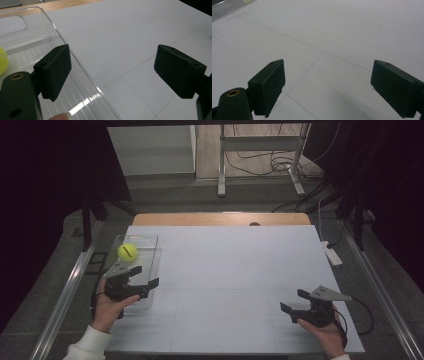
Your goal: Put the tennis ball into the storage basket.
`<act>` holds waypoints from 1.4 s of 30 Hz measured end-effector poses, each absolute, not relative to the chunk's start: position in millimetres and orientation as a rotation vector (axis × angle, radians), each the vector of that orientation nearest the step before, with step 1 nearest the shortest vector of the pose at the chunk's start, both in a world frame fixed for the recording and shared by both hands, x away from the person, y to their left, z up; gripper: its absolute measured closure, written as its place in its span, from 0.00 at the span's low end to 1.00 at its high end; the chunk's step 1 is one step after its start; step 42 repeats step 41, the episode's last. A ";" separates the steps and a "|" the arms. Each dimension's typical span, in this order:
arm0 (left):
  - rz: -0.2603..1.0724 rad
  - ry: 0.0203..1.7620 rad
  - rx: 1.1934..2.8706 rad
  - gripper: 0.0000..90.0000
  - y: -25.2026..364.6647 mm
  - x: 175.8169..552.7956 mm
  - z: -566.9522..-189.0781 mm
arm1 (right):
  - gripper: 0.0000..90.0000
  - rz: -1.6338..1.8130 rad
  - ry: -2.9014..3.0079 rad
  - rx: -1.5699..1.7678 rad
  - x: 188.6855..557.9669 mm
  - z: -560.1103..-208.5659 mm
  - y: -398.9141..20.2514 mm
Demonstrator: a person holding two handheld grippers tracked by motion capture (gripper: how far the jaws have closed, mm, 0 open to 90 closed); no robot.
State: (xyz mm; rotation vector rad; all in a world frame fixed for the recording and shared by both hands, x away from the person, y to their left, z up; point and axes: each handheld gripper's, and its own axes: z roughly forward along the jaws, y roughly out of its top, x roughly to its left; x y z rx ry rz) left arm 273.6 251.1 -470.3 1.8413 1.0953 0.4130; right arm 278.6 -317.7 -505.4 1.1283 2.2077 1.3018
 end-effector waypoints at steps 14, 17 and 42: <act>0.406 1.086 1.838 0.17 247.8 248.7 -483.8 | 0.14 1.299 2.213 1.122 278.9 -505.5 -316.9; 0.409 1.078 1.839 0.17 245.8 244.6 -483.3 | 0.14 1.303 2.214 1.121 279.0 -505.6 -316.8; 0.424 1.062 1.862 0.17 242.4 240.1 -488.2 | 0.14 1.299 2.214 1.118 279.0 -505.4 -316.1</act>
